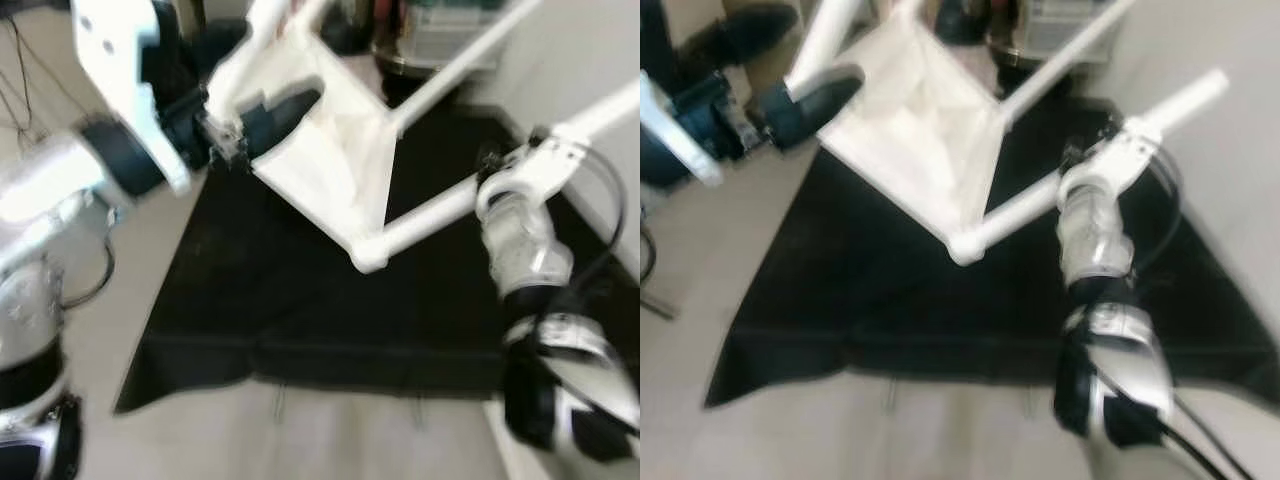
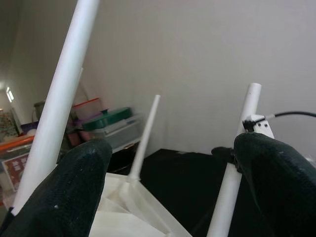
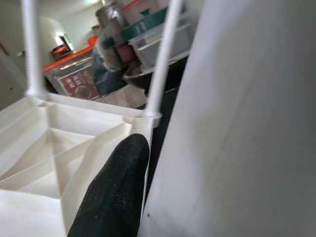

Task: Building children table

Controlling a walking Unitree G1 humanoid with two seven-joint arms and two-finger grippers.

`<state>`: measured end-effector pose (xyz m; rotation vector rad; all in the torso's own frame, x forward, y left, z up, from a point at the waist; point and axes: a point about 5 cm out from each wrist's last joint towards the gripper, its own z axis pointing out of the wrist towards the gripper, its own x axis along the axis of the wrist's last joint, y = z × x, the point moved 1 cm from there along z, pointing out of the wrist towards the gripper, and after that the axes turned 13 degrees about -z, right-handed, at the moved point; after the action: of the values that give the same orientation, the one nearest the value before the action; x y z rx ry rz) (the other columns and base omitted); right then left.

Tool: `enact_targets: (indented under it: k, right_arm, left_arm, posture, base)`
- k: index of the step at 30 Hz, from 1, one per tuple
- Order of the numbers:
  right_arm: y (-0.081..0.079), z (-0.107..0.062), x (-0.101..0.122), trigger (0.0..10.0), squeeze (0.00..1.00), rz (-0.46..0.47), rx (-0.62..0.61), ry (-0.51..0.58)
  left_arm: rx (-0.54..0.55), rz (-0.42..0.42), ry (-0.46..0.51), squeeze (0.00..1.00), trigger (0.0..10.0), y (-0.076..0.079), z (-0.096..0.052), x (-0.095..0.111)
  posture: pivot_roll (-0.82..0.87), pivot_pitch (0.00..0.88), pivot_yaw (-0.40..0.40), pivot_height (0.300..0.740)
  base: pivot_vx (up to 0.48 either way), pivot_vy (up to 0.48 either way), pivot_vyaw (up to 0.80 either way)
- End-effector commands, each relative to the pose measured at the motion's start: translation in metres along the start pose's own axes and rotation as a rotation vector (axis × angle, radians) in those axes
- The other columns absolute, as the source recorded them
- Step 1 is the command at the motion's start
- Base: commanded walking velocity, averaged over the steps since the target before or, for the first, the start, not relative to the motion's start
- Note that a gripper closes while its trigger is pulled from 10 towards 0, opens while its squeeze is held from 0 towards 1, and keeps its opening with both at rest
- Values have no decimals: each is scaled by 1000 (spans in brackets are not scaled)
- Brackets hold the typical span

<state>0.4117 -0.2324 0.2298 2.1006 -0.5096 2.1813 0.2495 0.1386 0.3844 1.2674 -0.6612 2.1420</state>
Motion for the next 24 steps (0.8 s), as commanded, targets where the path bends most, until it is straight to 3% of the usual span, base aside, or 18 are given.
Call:
enact_targets:
  k: [1, 3, 4, 5, 8, 10, 11, 17, 23, 24]
  right_arm:
    - [48, -65, -178, 10000, 0, -302, -95, -705]
    - [32, -53, -162, 10000, 0, -348, -2, -588]
    - [32, -53, -162, 10000, 0, -348, -2, -588]
    - [20, -45, -149, 10000, 0, -369, 62, -508]
    - [14, -40, -141, 10000, 0, -367, 81, -470]
    - [8, -33, -126, 10000, 0, -378, 102, -408]
    - [1, -27, -110, 10000, 0, -404, 138, -327]
    - [-5, -22, -97, 10000, 0, -432, 161, -257]
    - [-7, -10, -59, 10000, 0, -532, 169, -95]
    - [-17, -9, -46, 10000, 0, -575, 210, -16]
  left_arm:
    - [-20, 6, -1, 0, 10000, 4, 1, 2]
    - [-4, 6, 0, 0, 10000, 4, 0, 2]
    - [-4, 6, 0, 0, 10000, 4, 0, 2]
    - [9, 4, -2, 0, 10000, 4, -1, 1]
    - [20, 0, -2, 0, 10000, 4, -2, 1]
    - [36, -2, -2, 0, 10000, 3, -3, 0]
    - [41, -2, -1, 0, 10000, 2, -2, 0]
    - [42, -2, -1, 0, 10000, 2, -2, -1]
    - [44, 10, 12, 0, 10000, 4, -1, 0]
    - [47, 13, 14, 0, 10000, 3, -1, 1]
  posture:
    - [104, 339, 20, 740]
    - [106, 344, 14, 740]
    - [106, 344, 14, 740]
    - [95, 342, 11, 740]
    - [91, 339, 11, 740]
    - [97, 339, 10, 740]
    - [94, 335, 11, 740]
    - [90, 329, 10, 740]
    - [91, 314, 8, 740]
    - [88, 309, 6, 740]
  base:
    - [0, 0, 0]
    - [0, 0, 0]
    - [0, 0, 0]
    - [0, 0, 0]
    - [0, 0, 0]
    - [0, 0, 0]
    - [0, 0, 0]
    - [0, 0, 0]
    - [0, 0, 0]
    - [0, 0, 0]
